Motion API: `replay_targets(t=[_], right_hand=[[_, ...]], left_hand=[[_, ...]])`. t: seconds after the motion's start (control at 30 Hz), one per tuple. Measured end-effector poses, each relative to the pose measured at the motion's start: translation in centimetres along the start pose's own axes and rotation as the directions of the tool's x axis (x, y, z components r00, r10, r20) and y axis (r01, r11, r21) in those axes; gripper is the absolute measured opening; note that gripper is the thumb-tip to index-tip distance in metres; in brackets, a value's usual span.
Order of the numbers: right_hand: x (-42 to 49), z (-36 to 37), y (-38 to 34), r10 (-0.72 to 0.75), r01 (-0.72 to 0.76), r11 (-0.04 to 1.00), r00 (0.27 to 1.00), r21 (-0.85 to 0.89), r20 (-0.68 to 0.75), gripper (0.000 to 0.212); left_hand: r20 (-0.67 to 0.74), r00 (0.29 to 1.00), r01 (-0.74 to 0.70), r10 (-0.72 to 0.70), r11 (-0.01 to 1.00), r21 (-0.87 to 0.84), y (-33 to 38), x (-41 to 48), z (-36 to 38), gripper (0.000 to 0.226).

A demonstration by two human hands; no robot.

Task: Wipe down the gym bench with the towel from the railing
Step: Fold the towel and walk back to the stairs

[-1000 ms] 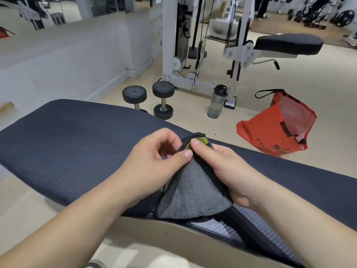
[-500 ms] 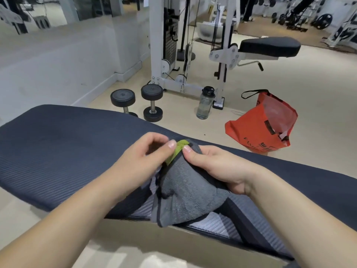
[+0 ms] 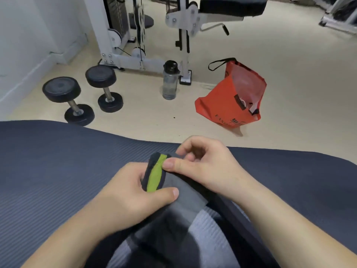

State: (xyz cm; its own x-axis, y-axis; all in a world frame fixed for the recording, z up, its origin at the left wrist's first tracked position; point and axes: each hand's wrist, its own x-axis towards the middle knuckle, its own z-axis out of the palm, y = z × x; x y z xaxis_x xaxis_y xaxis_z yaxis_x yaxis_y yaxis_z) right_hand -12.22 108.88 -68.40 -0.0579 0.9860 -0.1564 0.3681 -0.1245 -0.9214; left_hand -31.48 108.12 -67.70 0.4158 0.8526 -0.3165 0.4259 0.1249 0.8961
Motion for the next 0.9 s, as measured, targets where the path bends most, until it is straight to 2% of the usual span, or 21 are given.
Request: replay_targets(t=[0.07,0.13,0.2,0.3,0.37,0.43,0.5,0.57,0.63,0.73,0.83,0.9], right_hand=[[-0.3,-1.5,-0.2,0.095,-0.074,0.988,0.984,0.139,-0.152,0.033],[-1.8,-3.3,-0.9,0.245,-0.149,0.940,0.921,0.306,-0.304,0.029],[-3.5,-6.2,-2.9,0.415,-0.273,0.858,0.869,0.435,-0.272,0.033],[-6.5,-13.6,-8.8,0.534,-0.458,0.782,0.842,0.424,-0.076,0.048],[-8.8,-19.1,-14.1,0.502,-0.443,0.776,0.865,0.449,-0.014,0.050],[-11.7,-24.4,-19.5,0.477,-0.409,0.787,0.879,0.461,-0.033,0.037],[-15.2,-29.5,-24.4,0.463,-0.362,0.761,0.884,0.538,-0.059,0.034],[-19.0,-34.7,-28.5,0.446,-0.309,0.723,0.892,0.617,-0.076,0.038],[-23.0,-39.5,-32.0,0.427,-0.265,0.698,0.900,0.666,-0.090,0.040],[-28.7,-44.6,-35.9,0.417,-0.232,0.721,0.898,0.654,-0.140,0.042],[-33.2,-47.3,-38.7,0.464,-0.191,0.760,0.829,0.622,-0.311,0.032],[-35.7,-47.7,-40.1,0.486,-0.135,0.767,0.760,0.628,-0.431,0.030]], left_hand=[[-0.043,0.997,0.054,-0.059,0.992,-0.117,2.1,0.8,1.1,0.039],[-0.069,0.992,0.088,-0.103,0.978,-0.190,5.4,0.9,1.9,0.044],[-0.053,0.995,0.078,-0.089,0.980,-0.186,10.4,0.3,2.2,0.038],[0.000,0.999,0.032,-0.033,0.992,-0.121,19.5,-1.3,2.4,0.030],[0.063,0.998,0.002,0.004,0.995,-0.100,26.1,-2.4,2.9,0.032],[0.172,0.985,-0.009,0.027,0.994,-0.109,33.2,-3.6,4.0,0.031],[0.245,0.968,-0.026,0.055,0.993,-0.118,40.6,-5.2,5.5,0.032],[0.276,0.958,-0.046,0.080,0.991,-0.127,47.4,-6.6,7.0,0.023],[0.326,0.941,-0.038,0.094,0.984,-0.173,53.2,-7.9,8.5,0.004],[0.426,0.900,0.007,0.096,0.972,-0.234,60.0,-9.8,10.6,0.023],[0.497,0.856,-0.014,0.142,0.967,-0.253,64.6,-11.5,12.8,0.024],[0.508,0.839,-0.092,0.192,0.972,-0.216,66.5,-12.4,14.3,0.022]])
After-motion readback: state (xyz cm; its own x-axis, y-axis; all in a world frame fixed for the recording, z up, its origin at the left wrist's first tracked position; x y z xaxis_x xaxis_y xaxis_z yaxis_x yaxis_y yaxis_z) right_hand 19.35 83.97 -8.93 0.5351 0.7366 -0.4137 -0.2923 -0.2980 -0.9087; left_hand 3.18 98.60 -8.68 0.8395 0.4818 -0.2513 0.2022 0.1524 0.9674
